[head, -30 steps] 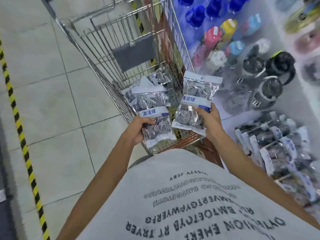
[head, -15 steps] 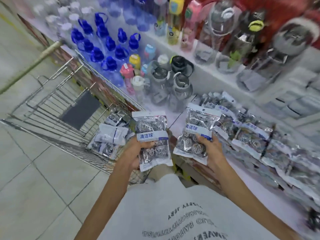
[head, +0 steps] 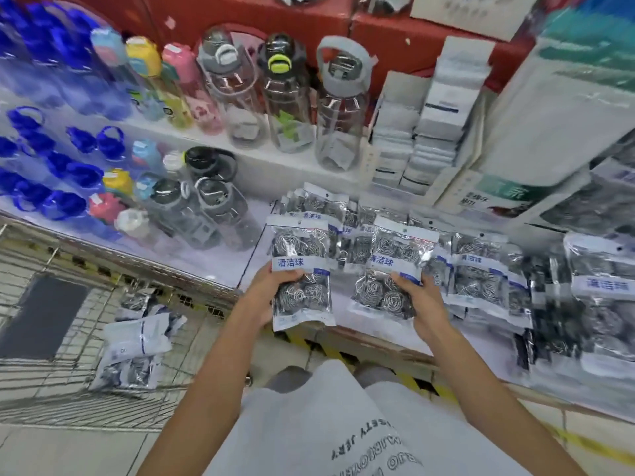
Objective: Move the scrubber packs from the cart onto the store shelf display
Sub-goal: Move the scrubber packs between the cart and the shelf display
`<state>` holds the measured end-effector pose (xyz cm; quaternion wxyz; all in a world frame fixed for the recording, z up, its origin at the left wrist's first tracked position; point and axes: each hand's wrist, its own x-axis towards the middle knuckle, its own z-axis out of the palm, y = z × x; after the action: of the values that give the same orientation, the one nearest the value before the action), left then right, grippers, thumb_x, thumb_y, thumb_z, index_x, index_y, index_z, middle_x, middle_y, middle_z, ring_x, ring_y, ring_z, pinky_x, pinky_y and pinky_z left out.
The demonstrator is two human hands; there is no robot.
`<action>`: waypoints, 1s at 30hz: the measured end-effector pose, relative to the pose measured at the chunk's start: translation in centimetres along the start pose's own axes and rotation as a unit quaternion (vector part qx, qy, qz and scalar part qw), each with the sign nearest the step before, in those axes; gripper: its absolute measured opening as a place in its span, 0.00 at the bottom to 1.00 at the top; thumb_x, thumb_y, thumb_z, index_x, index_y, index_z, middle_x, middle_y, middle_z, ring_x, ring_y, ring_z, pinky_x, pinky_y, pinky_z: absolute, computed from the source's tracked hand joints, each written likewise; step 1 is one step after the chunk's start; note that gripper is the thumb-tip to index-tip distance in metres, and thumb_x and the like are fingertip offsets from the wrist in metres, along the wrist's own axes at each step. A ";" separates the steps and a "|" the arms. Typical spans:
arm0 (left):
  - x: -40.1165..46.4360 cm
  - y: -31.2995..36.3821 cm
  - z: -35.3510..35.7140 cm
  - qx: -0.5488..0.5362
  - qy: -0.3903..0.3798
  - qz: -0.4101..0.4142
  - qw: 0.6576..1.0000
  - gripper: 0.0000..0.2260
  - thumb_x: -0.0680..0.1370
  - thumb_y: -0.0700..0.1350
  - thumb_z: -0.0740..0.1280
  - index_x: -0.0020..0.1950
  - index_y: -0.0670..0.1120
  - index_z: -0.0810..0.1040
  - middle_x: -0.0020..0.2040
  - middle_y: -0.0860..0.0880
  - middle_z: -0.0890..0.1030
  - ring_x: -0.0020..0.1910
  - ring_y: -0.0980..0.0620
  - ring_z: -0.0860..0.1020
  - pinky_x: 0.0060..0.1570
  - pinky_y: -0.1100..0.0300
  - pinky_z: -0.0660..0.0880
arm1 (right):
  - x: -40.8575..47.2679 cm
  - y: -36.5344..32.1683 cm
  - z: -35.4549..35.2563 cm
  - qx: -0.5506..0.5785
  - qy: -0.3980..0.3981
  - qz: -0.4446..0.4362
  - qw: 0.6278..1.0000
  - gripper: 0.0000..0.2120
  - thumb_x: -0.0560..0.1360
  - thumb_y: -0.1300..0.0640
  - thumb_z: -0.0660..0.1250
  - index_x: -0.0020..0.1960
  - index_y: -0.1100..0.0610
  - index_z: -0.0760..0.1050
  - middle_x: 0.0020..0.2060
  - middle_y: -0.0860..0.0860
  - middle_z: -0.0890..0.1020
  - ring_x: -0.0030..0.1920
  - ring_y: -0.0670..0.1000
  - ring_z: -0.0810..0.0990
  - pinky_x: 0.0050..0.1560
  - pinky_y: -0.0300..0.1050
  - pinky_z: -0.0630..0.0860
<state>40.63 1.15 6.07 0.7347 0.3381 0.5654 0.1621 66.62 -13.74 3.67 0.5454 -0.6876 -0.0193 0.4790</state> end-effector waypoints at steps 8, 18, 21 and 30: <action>6.0 3.7 6.3 0.092 -0.011 -0.026 0.995 0.15 0.76 0.36 0.75 0.61 0.41 0.80 0.51 0.43 0.87 0.44 0.47 0.86 0.52 0.46 0.84 | 4.4 -3.4 -1.8 -0.067 0.050 -0.012 0.996 0.42 0.73 0.54 0.80 0.79 0.59 0.61 0.66 0.53 0.76 0.63 0.55 0.77 0.66 0.52 0.73; 13.4 7.2 9.5 0.172 -0.015 -0.061 0.983 0.24 0.75 0.36 0.76 0.66 0.35 0.69 0.47 0.39 0.84 0.41 0.46 0.83 0.42 0.49 0.84 | 9.3 -5.4 -0.2 -0.119 0.110 0.016 0.987 0.40 0.73 0.58 0.79 0.79 0.60 0.63 0.68 0.52 0.76 0.62 0.55 0.77 0.71 0.54 0.70; 15.1 7.6 9.5 0.197 0.003 -0.032 0.980 0.31 0.73 0.37 0.78 0.72 0.38 0.68 0.57 0.39 0.83 0.50 0.44 0.84 0.52 0.46 0.84 | 9.9 -5.7 0.2 -0.141 0.128 0.021 0.982 0.38 0.74 0.56 0.78 0.79 0.61 0.64 0.69 0.54 0.76 0.64 0.56 0.76 0.70 0.51 0.69; 17.1 8.3 10.1 0.359 0.041 0.071 0.930 0.32 0.76 0.42 0.77 0.77 0.41 0.69 0.73 0.43 0.74 0.74 0.41 0.71 0.73 0.47 0.67 | 10.7 -6.1 1.0 -0.203 0.154 0.004 0.967 0.36 0.75 0.52 0.78 0.76 0.61 0.67 0.62 0.57 0.79 0.53 0.55 0.76 0.55 0.46 0.71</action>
<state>56.57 14.57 0.66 0.5269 0.6113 0.5903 0.0136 74.75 -4.73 1.60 0.3889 -0.8494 -0.0295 0.3556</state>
